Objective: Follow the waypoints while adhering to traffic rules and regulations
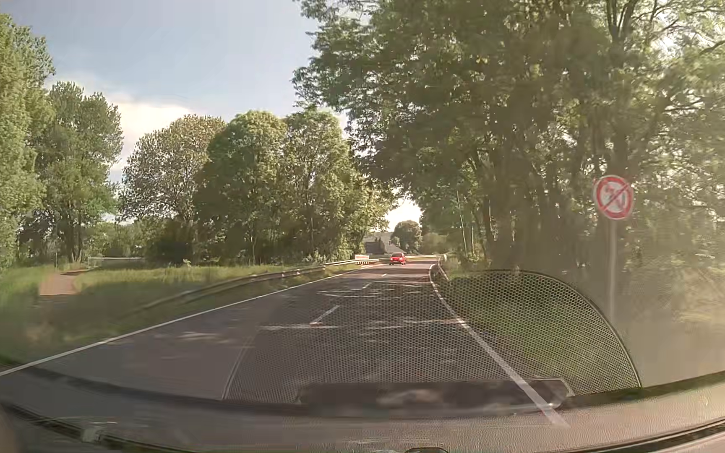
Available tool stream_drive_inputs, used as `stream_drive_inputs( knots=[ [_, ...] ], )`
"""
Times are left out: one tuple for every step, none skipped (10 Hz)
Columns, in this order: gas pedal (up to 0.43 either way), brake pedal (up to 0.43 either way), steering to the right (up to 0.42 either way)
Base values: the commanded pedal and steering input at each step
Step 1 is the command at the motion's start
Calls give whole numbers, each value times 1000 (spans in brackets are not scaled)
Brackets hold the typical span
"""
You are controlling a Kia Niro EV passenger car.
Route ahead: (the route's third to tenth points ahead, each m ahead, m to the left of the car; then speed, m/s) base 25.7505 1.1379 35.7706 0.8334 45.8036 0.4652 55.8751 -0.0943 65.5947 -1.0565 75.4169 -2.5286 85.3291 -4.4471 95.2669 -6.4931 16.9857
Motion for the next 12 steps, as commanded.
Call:
stream_drive_inputs(
  knots=[
    [67, 0, 9],
    [59, 0, 9],
    [47, 0, 8],
    [47, 0, 8],
    [47, 0, 9],
    [47, 0, 8],
    [47, 0, 8],
    [59, 0, 8],
    [67, 0, 8],
    [79, 0, 8],
    [110, 0, 8],
    [118, 0, 8]
  ],
)
